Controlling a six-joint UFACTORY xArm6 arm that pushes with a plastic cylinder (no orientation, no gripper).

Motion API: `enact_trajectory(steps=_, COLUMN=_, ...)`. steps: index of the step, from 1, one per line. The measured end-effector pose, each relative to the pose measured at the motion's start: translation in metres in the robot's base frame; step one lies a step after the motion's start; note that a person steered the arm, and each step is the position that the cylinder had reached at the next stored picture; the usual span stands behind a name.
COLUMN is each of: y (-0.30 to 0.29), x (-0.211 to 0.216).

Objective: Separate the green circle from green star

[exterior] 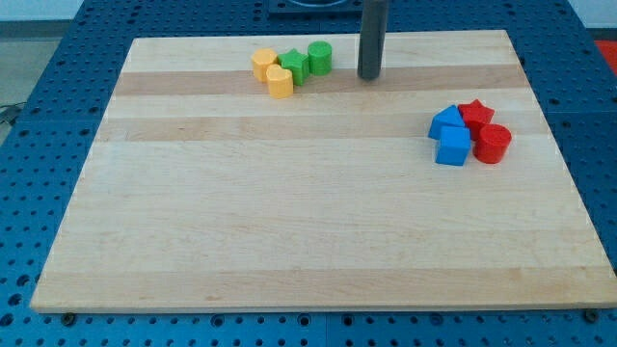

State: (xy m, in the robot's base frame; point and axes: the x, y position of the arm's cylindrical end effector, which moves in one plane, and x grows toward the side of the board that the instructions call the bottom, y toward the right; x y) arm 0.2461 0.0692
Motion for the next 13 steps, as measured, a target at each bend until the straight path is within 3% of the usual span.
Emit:
enact_trajectory(steps=2, y=-0.016, x=-0.053)
enact_trajectory(steps=6, y=-0.077, x=-0.048)
enact_trajectory(steps=7, y=-0.085, x=-0.018)
enact_trajectory(steps=8, y=-0.085, x=0.041)
enact_trajectory(steps=10, y=-0.085, x=0.201)
enact_trajectory(steps=11, y=-0.085, x=0.198)
enact_trajectory(steps=13, y=-0.085, x=0.117)
